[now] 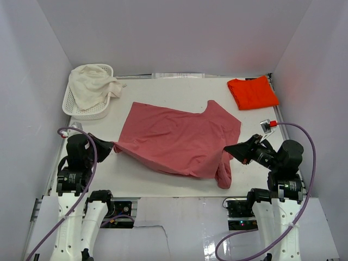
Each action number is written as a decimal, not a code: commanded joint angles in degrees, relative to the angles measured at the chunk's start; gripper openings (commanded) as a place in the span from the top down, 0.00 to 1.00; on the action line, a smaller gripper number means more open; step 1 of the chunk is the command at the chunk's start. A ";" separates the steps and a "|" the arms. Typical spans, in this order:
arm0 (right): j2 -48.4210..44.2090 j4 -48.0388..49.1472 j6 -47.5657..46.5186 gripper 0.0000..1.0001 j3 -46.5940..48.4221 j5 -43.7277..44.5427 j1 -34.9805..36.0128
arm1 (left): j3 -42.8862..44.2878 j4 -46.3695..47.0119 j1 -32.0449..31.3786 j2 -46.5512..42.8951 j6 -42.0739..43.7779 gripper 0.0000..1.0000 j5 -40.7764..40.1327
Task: Fold and stack the t-shirts
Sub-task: Flatten out the tshirt
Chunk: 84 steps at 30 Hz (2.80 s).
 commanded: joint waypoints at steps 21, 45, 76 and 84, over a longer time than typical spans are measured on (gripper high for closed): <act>13.11 -3.62 -11.89 0.92 36.81 13.88 0.12 | 16.11 17.45 0.14 5.83 11.39 1.00 -1.53; 29.29 4.20 -5.47 0.92 91.66 3.07 -7.88 | 35.72 15.17 0.23 -7.09 15.17 1.00 -16.38; 50.99 27.04 -0.74 0.92 54.77 -1.15 -8.59 | 14.28 33.89 0.23 22.77 10.07 1.00 -18.23; 64.52 32.86 3.49 0.92 52.62 -0.98 -5.69 | 17.16 37.85 0.32 39.55 8.32 1.00 -20.87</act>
